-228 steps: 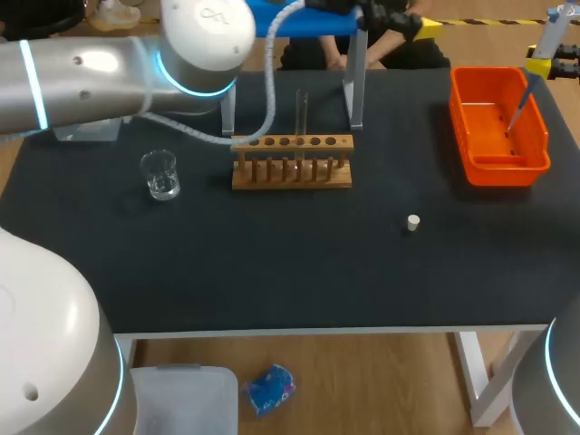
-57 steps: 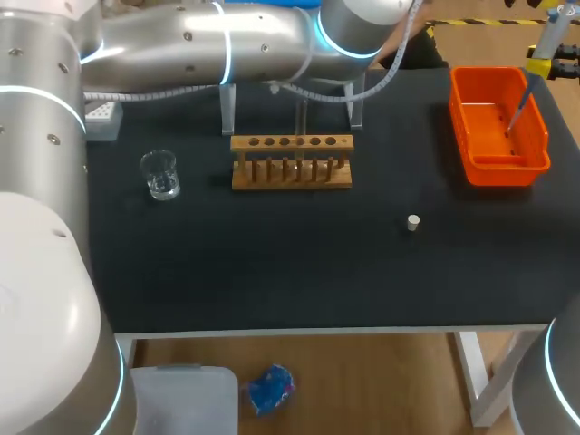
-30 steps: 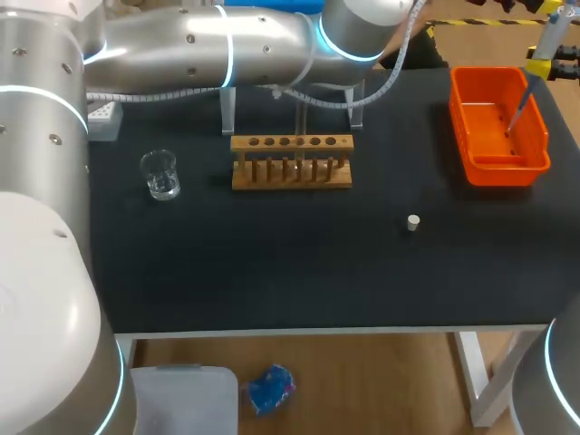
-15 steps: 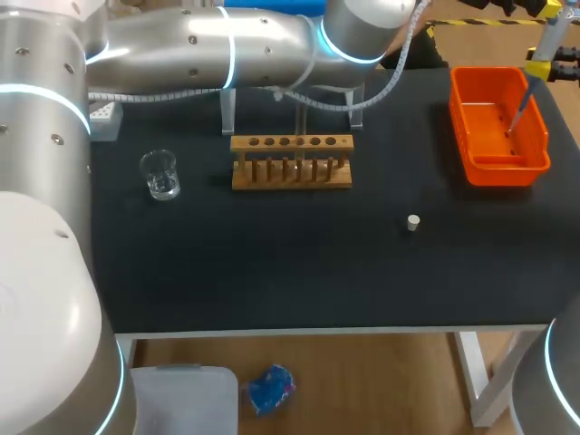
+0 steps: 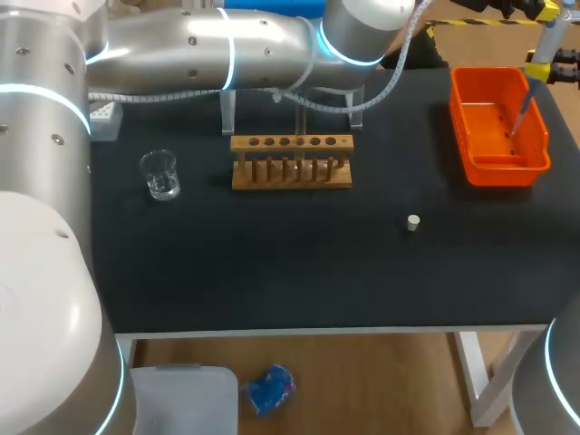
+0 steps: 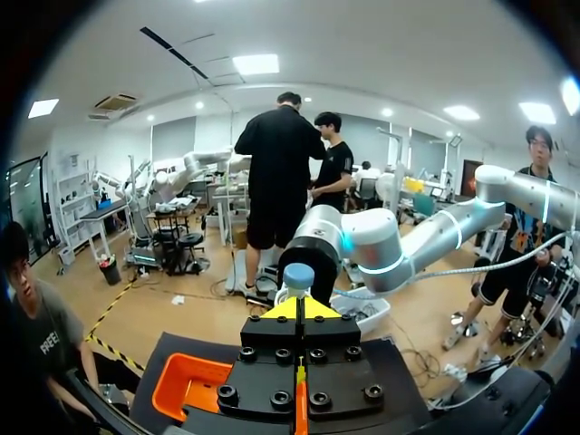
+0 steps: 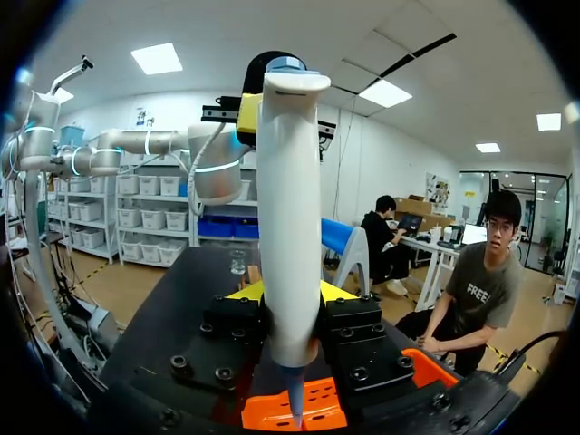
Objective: Invert the test tube, pick up the pipette, mount the tip to pipette, aspirate from beaker and dispense into the tube, eject the tip, return the pipette, and cap with the stopper.
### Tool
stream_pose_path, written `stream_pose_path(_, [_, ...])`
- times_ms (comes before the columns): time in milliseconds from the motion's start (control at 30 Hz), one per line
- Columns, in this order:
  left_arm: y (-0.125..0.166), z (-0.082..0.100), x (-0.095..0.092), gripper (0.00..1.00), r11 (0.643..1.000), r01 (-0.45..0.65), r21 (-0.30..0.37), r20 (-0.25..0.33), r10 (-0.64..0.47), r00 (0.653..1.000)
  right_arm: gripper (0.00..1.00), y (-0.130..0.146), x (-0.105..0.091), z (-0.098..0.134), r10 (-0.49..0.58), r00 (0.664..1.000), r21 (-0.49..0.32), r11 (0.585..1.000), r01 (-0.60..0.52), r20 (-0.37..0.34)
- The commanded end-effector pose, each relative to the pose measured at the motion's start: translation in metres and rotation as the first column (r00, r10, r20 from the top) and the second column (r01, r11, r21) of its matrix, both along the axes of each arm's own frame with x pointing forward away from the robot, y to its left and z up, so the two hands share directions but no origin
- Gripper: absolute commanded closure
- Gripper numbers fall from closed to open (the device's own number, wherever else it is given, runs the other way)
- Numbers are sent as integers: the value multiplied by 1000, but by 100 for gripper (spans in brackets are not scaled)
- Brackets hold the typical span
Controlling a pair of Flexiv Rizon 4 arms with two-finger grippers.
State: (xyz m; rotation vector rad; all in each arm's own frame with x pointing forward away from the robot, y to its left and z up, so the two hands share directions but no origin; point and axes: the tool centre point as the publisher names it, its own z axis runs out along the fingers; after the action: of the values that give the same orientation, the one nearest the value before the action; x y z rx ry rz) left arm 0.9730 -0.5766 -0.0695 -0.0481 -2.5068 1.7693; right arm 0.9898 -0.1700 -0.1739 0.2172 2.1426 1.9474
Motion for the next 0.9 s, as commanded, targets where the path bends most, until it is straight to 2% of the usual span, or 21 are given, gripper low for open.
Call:
stream_pose_path(33, [-1, -11, 1, 100, 1000, -2, 0, -6, 2, 1000, 100, 1, 0, 7, 2, 1000, -1, 1000, -2, 0])
stream_pose_path(900, [-4, -21, 3, 100, 1000, 0, 4, -22, 0, 1000, 100, 1, 0, 7, 2, 1000, -1, 1000, -2, 0])
